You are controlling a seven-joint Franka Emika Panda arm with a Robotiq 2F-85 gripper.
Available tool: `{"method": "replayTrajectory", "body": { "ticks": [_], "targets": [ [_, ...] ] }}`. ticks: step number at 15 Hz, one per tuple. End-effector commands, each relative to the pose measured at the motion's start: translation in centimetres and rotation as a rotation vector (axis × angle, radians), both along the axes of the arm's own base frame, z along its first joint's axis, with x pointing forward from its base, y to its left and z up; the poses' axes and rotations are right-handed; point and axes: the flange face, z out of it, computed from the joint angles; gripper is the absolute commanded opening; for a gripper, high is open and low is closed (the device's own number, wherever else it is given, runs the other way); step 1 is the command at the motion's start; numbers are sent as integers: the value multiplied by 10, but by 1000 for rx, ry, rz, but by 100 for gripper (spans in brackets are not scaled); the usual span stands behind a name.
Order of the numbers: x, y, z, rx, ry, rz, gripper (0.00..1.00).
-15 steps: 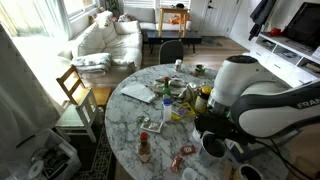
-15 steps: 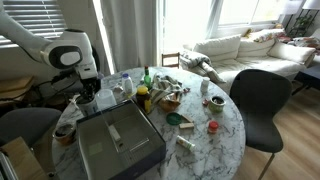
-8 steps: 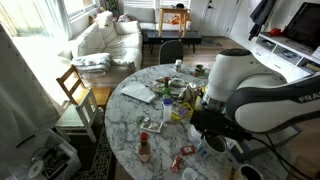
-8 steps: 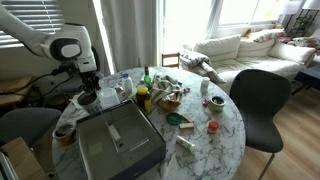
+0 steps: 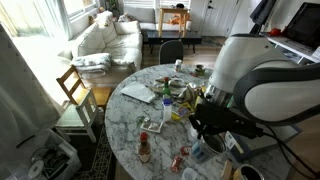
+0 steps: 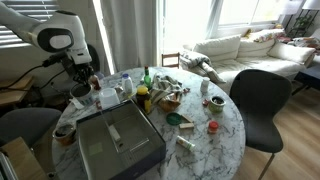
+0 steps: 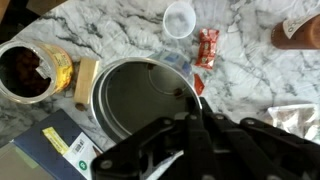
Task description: Empty the silver cup into the scoop
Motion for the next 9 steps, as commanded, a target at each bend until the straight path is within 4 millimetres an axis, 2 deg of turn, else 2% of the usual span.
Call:
{"method": "replayTrajectory", "body": {
  "ticks": [1,5,9],
  "targets": [
    [-23,-4,15,87,-79,33,1],
    [-30,2,22,215,-225,105,1],
    [-33,34,22,360,-334,214,1]
  ]
}}
